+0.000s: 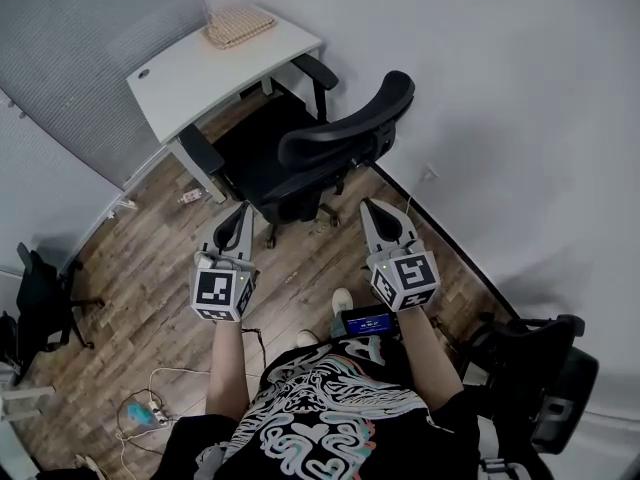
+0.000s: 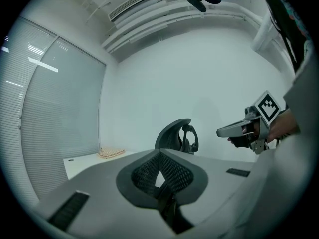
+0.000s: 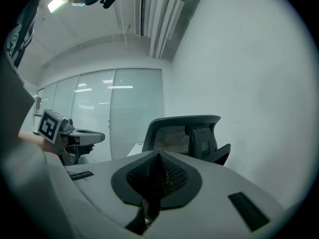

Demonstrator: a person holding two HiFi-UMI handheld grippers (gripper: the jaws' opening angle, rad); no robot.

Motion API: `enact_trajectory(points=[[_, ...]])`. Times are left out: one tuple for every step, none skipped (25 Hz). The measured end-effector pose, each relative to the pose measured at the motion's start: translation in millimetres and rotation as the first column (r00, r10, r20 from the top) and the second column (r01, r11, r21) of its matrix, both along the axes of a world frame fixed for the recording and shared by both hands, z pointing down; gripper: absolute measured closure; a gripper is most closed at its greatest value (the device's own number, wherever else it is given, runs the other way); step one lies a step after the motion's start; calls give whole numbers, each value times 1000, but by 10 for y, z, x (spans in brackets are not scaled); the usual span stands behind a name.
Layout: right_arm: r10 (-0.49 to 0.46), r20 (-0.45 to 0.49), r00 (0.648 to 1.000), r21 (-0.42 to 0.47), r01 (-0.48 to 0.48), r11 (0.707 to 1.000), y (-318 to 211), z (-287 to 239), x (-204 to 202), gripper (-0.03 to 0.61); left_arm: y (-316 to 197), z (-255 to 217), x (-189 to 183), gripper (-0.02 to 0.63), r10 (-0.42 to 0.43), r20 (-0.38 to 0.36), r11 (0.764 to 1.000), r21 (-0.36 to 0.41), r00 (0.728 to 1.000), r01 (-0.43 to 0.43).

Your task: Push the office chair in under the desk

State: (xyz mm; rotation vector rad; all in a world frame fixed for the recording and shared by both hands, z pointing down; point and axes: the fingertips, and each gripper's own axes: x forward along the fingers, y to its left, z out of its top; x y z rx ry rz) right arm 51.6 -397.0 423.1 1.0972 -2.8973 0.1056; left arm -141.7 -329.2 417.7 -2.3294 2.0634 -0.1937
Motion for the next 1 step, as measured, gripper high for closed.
enact_trajectory(points=[[-3, 1, 1000, -3, 3, 1000, -13, 11, 6, 565, -16, 4, 6, 598, -1, 2, 1000, 0, 1000, 1]])
